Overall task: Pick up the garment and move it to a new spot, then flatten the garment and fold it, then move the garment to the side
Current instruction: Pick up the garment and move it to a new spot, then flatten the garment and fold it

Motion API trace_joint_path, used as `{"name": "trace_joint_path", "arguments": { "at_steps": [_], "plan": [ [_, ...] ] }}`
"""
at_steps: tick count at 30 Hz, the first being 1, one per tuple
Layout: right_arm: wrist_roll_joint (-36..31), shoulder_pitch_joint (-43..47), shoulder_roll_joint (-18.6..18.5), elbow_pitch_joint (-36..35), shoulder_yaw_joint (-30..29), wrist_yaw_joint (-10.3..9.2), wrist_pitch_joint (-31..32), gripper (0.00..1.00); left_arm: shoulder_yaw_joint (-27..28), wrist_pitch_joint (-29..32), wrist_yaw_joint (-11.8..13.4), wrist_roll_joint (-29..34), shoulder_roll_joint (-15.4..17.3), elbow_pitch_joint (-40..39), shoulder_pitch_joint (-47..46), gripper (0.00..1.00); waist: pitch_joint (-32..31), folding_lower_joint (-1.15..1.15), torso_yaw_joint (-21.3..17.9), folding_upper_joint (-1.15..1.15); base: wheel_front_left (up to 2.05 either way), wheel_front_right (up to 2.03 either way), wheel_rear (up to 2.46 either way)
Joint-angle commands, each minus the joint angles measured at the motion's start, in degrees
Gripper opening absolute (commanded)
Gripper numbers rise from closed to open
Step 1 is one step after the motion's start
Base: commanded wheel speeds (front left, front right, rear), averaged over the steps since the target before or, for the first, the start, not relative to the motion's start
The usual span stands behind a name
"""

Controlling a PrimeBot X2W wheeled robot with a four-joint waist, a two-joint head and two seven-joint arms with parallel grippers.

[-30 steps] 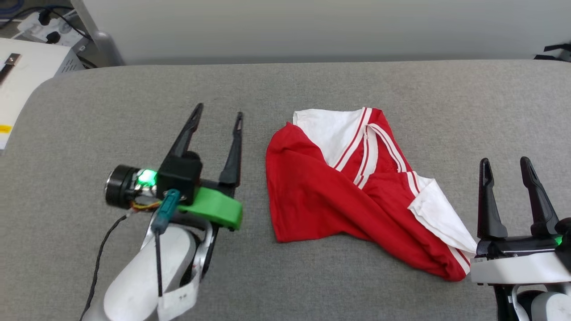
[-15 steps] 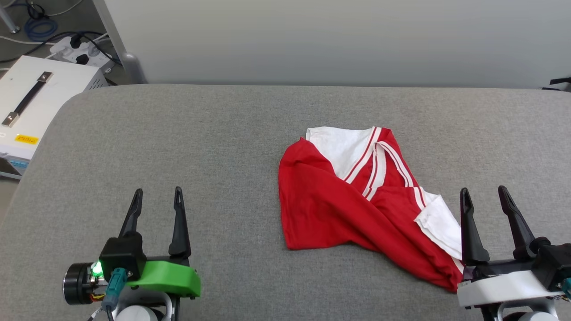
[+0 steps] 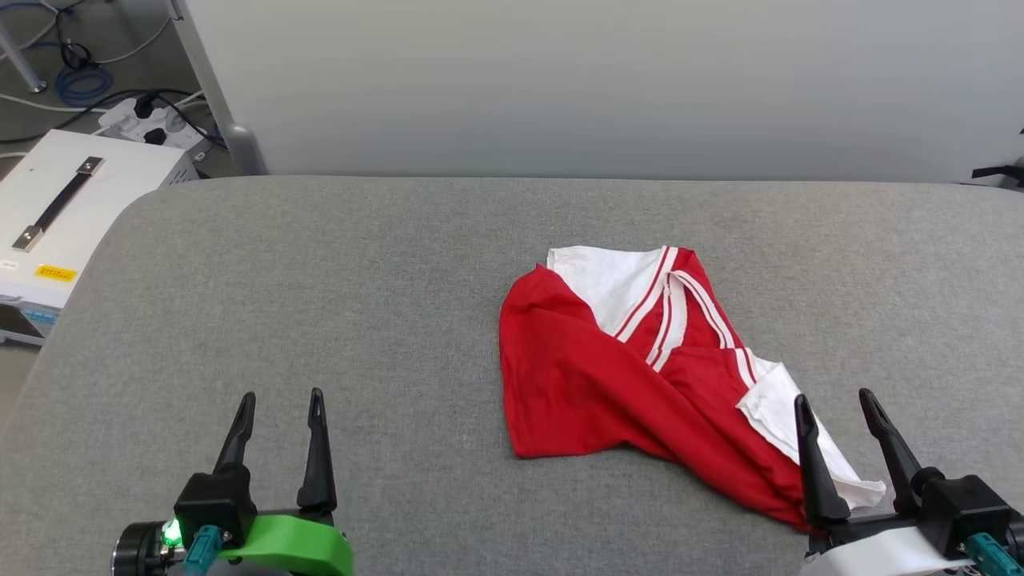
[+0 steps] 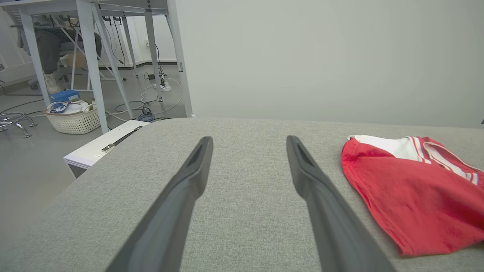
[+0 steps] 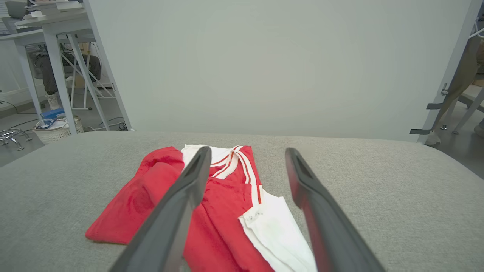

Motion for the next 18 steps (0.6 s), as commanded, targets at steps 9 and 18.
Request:
{"name": "trace_joint_path", "arguments": {
  "at_steps": [9, 18],
  "plan": [
    [-0.5, 0.7, -0.1, 1.2, 0.6, -0.03, -0.3, 1.0, 2.3, -0.3, -3.2, 2.3, -2.2, 0.9, 1.3, 1.0, -0.2, 0.0, 0.0, 0.0, 0.0, 0.0, 0.0],
    [-1.9, -1.2, -0.4, 0.3, -0.5, -0.03, -0.3, 1.0, 3.6, -0.3, -4.4, 3.2, -3.1, 1.3, 0.9, 1.0, 0.3, 0.0, 0.0, 0.0, 0.0, 0.0, 0.0]
  ]
}}
